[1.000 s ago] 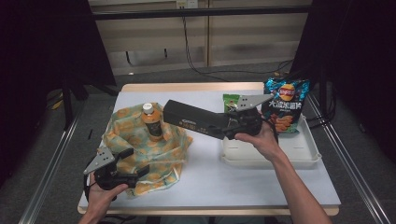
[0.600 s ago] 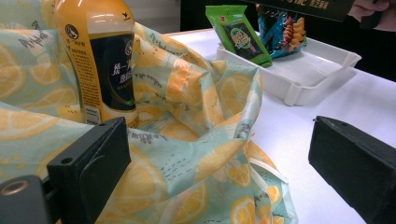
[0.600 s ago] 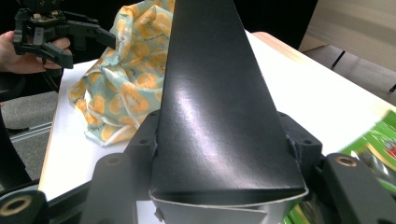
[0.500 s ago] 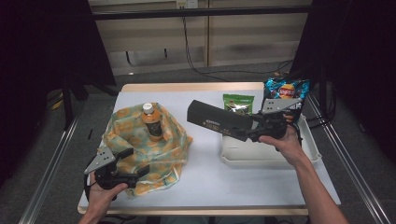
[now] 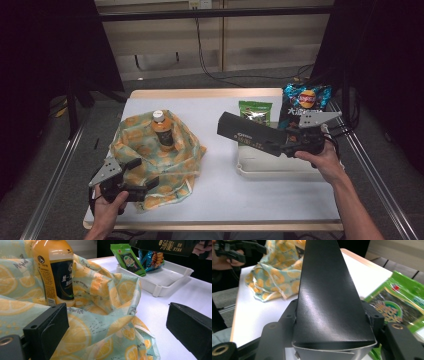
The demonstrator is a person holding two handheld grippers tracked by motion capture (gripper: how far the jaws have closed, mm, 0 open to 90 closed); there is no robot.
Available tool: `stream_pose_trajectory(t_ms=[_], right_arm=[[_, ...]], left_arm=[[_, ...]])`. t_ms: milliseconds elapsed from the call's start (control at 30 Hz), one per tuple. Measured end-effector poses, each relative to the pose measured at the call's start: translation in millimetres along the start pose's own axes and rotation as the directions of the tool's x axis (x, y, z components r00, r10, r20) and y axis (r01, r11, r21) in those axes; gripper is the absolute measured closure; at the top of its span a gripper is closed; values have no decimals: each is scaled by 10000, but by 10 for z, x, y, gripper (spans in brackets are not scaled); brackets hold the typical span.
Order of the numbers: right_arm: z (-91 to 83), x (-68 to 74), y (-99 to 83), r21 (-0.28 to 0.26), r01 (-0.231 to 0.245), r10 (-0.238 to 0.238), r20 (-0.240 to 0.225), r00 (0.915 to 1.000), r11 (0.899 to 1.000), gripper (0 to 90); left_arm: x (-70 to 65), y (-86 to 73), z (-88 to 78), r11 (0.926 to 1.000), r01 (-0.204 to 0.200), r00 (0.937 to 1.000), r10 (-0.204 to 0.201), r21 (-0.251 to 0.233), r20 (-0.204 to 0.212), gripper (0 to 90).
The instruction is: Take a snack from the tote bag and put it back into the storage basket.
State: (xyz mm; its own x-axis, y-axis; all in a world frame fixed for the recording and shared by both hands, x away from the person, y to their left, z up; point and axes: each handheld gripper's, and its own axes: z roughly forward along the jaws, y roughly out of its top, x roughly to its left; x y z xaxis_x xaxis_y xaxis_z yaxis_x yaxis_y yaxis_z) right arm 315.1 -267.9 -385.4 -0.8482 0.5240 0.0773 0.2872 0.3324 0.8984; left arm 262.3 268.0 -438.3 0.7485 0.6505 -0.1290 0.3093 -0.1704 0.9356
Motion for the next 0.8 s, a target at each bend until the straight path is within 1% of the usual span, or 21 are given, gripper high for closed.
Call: stream_pose_trajectory(t_ms=[133,200,333,433,600,667,733,800], right_arm=[[-65,-23,-43,105,14,-14,56,10000,9999,432],[-101,-28,-61,142,9,-10,94,10000,9999,431],[-175,-70,-131,350,-255,245,286,9993,9991,431],[-211,-102,-202,423,-413,399,343,9986,9983,431],[-228,-130,-302,591,-490,469,356,9983,9971,431],[-244,-141,-333,656,-591,567,374,9977,9961,431],[-266,-149,-357,753,-562,536,369,9979,9956,431],[-297,-157,-378,709,-620,591,424,9974,9956,430]], left_arm=[[10,7,-14,10000,-29,10000,29,-72,-25,41],[15,6,-19,10000,-36,9999,35,-48,-102,41],[15,4,-15,10000,14,9999,-14,-32,-105,41],[16,4,-12,10000,5,9999,-5,-20,-144,41],[16,4,-11,10000,-1,9998,1,-16,-174,41],[18,3,-15,10000,-16,9998,16,-14,-178,42],[24,3,-20,10000,-26,9998,26,-17,-175,41],[25,2,-18,10000,10,9998,-10,-26,-177,42]])
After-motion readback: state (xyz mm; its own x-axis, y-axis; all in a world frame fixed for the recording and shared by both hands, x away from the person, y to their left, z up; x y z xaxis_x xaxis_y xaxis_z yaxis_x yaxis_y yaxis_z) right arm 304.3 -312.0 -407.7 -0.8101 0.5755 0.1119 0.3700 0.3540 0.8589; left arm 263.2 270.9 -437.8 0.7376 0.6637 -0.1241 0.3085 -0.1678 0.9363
